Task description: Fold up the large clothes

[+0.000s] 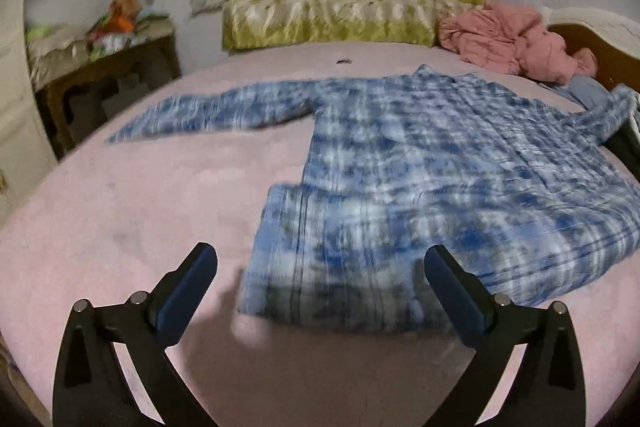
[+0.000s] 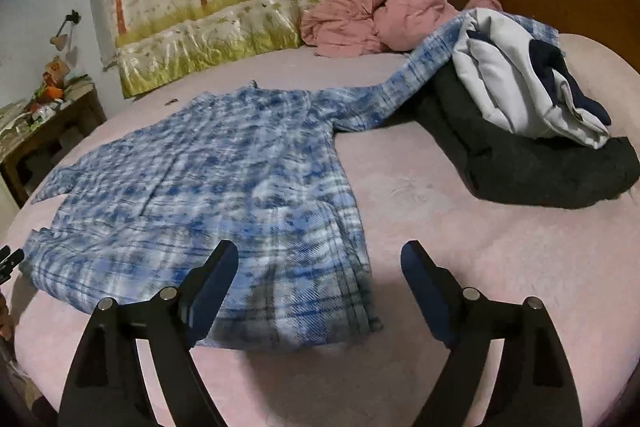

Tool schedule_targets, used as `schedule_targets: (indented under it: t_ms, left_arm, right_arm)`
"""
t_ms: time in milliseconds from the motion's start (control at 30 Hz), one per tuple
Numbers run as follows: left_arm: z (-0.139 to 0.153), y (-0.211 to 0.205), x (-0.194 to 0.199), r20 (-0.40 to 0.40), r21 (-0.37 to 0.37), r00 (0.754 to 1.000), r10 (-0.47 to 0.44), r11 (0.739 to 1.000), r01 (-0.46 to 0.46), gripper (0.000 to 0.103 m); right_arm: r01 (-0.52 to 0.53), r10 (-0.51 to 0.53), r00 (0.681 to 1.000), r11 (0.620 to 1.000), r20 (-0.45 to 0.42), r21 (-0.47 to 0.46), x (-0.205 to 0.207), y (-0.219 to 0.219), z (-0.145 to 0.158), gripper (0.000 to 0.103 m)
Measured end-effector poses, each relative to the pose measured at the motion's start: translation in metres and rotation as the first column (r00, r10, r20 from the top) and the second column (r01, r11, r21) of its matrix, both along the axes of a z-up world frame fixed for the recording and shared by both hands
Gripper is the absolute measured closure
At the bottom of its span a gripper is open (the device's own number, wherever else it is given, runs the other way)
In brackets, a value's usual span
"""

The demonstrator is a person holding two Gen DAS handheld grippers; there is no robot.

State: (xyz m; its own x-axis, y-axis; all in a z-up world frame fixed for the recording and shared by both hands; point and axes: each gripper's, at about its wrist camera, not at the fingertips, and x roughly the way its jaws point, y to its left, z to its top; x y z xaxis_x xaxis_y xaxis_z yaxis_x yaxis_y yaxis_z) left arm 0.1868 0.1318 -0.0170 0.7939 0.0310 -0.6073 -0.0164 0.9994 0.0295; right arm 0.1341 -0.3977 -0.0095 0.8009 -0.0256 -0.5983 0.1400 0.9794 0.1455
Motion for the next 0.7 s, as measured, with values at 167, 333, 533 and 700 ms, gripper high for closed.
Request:
schedule_targets:
  t_ms: [167,333,533,700]
  left_arm:
    - [-0.016,0.017,0.007,-0.075,-0.100,0.997,0.031,0.994,-0.038,0.000]
    - [-0.020,0.018,0.006,-0.084,-0.112,0.995,0.047,0.992,-0.057,0.000]
    - [-0.023,0.010,0.004,-0.082,-0.068,0.996,0.032,0.997,-0.037,0.000]
    - [-0.017,-0.014,-0.009,-0.012,0.045,0.999,-0.031,0.998,0.031,0.000]
  right_arm:
    - [0.000,-0.005,0.995,0.999,-0.101,-0.048,0.014,0.006,-0.029,0.047]
    - [0.085,-0.088,0.996,0.993,-0.035,-0.079,-0.005,0.000,-0.025,0.093]
    - [0.093,-0.103,0.992,0.987,-0.068,-0.130,-0.003,0.003,-0.036,0.093]
    - [0.103,-0.109,0.994,0.976,-0.021,-0.190,-0.018,0.011,-0.028,0.076]
